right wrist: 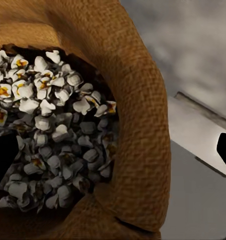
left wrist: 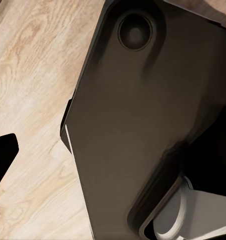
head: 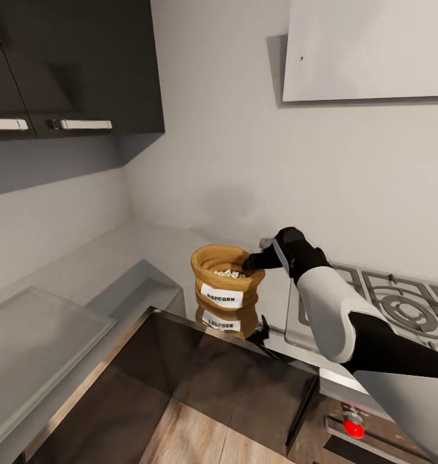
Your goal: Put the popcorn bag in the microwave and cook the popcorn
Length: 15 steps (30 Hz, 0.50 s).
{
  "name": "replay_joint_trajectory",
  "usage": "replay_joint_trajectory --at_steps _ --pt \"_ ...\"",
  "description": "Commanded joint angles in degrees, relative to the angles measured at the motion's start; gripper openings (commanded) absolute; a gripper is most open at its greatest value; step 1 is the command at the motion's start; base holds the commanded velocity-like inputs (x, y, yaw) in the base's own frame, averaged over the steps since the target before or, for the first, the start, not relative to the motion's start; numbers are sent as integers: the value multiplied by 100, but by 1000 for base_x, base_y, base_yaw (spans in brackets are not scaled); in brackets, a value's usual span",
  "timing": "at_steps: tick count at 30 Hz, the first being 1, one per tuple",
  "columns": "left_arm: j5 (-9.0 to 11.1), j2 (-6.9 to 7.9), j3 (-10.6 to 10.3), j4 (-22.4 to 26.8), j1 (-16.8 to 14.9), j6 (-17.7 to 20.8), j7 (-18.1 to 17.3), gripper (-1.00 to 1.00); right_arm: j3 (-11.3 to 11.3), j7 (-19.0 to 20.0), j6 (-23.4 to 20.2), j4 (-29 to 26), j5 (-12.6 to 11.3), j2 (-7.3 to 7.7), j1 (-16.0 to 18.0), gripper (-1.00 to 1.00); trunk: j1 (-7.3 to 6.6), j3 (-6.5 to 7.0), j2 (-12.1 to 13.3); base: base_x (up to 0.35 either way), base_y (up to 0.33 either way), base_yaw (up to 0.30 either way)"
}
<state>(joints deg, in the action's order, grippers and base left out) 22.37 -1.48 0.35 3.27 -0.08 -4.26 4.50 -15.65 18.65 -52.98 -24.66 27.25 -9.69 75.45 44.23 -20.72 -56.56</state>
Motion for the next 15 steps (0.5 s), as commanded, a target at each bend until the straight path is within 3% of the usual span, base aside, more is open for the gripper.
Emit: replay_joint_trajectory --at_steps 1,9,15 --pt "21 -2 0 3 -1 -13 16 100 -43 41 3 5 61 -6 4 100 0 -6 -4 0 0 0" --pt "25 -2 1 2 -1 -13 16 100 -43 49 15 35 53 7 4 100 0 -6 -4 0 0 0" --pt "30 -2 1 1 -1 -13 16 100 -48 51 24 67 69 107 22 100 0 -6 -4 0 0 0"
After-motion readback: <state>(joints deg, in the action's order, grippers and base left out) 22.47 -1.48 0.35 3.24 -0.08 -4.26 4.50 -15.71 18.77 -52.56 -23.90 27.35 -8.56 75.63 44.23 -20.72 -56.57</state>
